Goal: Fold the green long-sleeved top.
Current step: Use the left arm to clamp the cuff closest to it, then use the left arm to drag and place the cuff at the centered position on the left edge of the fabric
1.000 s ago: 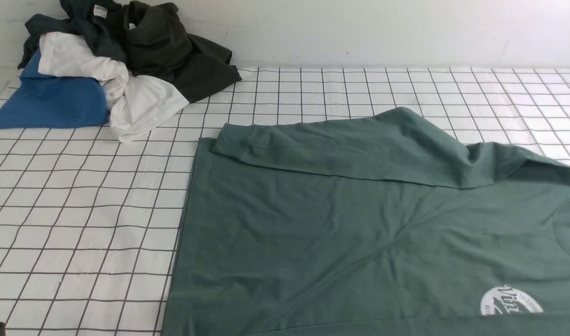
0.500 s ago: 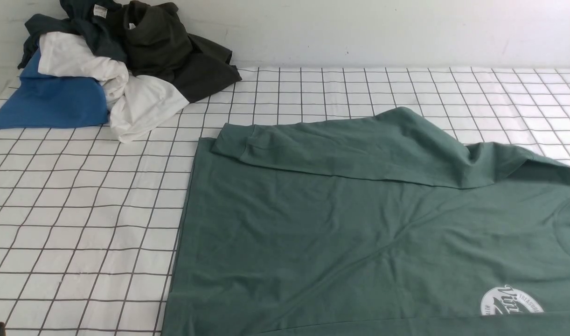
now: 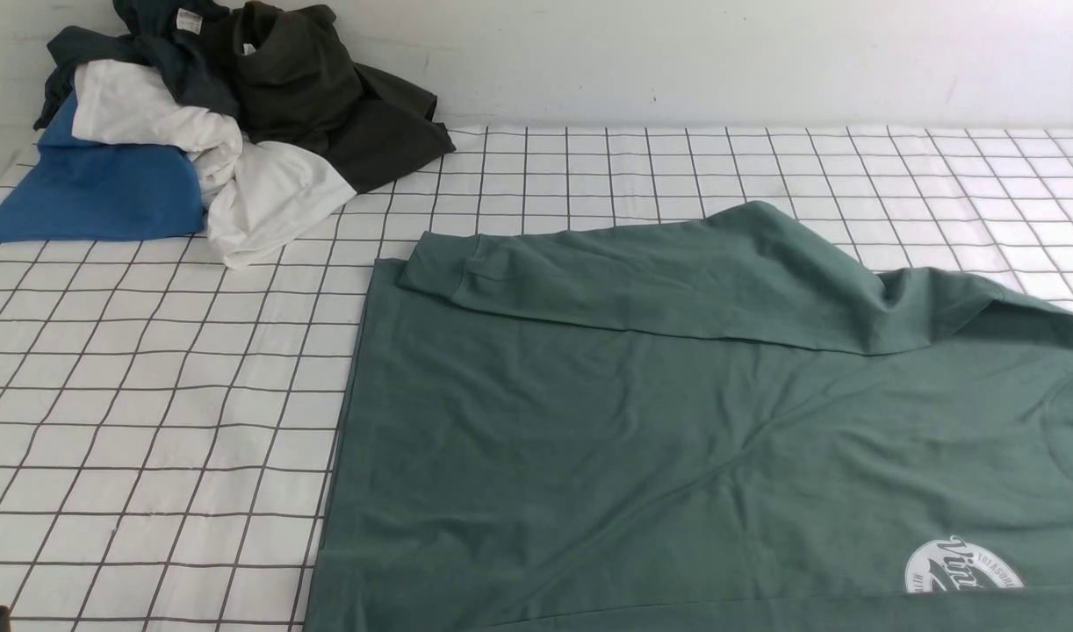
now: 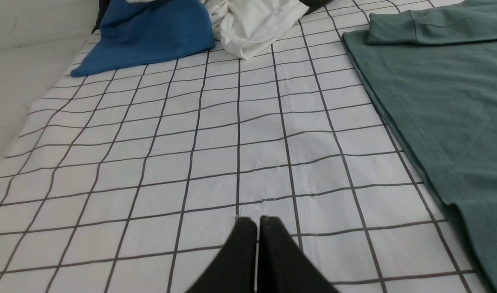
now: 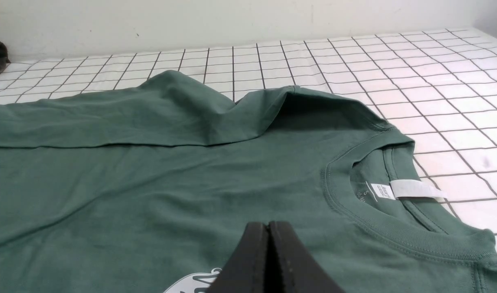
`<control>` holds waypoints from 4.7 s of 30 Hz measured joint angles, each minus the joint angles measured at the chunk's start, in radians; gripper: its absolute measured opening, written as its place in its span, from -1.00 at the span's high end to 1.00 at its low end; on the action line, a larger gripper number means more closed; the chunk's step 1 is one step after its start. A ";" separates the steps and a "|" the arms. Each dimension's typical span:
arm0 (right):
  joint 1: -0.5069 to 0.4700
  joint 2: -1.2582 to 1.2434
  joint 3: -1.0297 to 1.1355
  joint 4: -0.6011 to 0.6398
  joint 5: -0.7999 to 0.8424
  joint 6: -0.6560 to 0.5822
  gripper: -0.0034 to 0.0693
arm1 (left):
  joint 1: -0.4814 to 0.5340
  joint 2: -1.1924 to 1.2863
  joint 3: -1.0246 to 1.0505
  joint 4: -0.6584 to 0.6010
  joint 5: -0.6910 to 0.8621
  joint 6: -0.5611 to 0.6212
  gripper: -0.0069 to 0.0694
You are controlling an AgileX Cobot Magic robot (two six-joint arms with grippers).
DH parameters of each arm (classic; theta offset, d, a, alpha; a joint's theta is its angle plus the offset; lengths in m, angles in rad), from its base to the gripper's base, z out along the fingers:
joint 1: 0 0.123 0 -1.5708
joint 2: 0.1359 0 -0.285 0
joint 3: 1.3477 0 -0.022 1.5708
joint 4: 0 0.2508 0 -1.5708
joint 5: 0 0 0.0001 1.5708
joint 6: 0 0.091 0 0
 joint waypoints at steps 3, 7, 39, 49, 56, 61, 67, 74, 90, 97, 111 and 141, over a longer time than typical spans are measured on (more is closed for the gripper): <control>0.000 0.000 0.000 -0.002 0.000 0.000 0.94 | 0.000 0.000 0.000 0.000 0.000 0.000 0.84; 0.000 0.000 0.000 -0.006 0.000 0.000 0.94 | 0.000 0.000 0.000 0.000 0.000 0.000 0.84; 0.000 0.000 0.003 0.440 -0.020 0.281 0.94 | 0.000 0.000 0.000 -0.768 -0.090 -0.399 0.84; 0.000 0.000 0.003 0.784 -0.048 0.290 0.94 | 0.000 0.000 0.000 -0.912 -0.109 -0.388 0.84; 0.000 0.000 0.003 0.775 -0.125 0.139 0.94 | 0.000 0.000 -0.105 -0.897 -0.036 -0.056 0.84; 0.000 0.013 -0.074 0.702 -0.130 -0.103 0.94 | 0.000 0.099 -0.243 -0.815 0.058 0.210 0.84; 0.000 0.282 -0.330 0.568 -0.060 -0.368 0.94 | 0.000 0.450 -0.508 -0.471 0.372 0.260 0.84; 0.060 0.705 -0.699 0.509 0.337 -0.475 0.94 | -0.135 0.822 -0.748 -0.289 0.686 0.240 0.83; 0.380 0.985 -0.841 0.350 0.870 -0.513 0.94 | -0.518 1.373 -0.762 -0.179 0.605 0.126 -0.40; 0.380 0.987 -0.841 0.339 0.821 -0.513 0.94 | -0.519 1.532 -0.764 -0.200 0.520 0.140 -0.49; 0.380 0.987 -0.841 0.339 0.782 -0.513 0.94 | -0.519 1.622 -0.773 -0.239 0.475 0.189 -0.31; 0.380 0.987 -0.841 0.340 0.766 -0.513 0.94 | -0.519 1.509 -1.217 -0.164 0.668 0.213 0.77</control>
